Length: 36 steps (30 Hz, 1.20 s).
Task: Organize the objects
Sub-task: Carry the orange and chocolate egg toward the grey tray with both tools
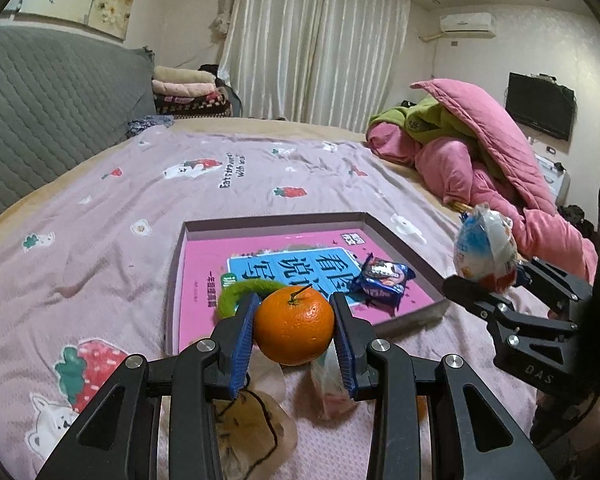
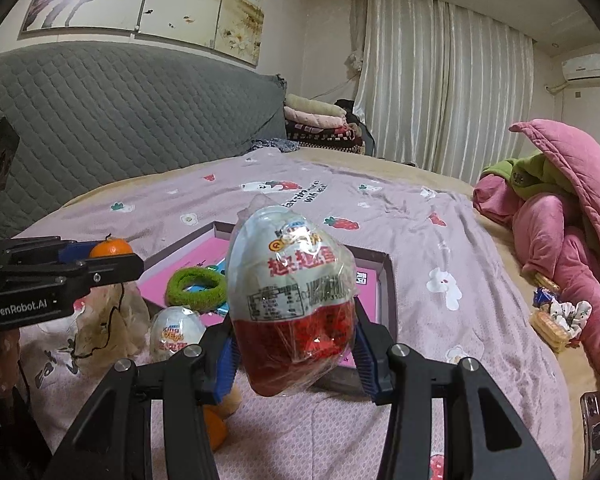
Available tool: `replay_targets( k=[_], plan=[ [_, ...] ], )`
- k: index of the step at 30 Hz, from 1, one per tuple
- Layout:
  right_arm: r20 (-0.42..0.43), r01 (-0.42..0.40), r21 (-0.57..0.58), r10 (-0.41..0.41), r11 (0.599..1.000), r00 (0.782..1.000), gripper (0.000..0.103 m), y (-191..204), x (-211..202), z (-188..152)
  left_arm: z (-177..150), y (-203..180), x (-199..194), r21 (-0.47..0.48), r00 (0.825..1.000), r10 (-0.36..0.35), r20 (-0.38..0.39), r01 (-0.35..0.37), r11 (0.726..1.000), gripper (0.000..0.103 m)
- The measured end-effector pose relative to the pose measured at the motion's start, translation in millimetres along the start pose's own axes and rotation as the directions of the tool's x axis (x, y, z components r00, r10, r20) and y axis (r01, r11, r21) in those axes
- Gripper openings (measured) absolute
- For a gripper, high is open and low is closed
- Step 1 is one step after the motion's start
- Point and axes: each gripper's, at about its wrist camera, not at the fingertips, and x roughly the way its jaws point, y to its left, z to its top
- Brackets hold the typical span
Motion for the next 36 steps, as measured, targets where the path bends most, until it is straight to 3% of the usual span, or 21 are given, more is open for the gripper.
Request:
replay_targets(
  k=[36],
  plan=[
    [-0.006,-0.025,-0.005,0.025,1.000,1.000,0.049,-2,55,30,32,33,47,-0.039,0.999,0.031,-0.034,-0.032,0.999,0.037]
  ],
)
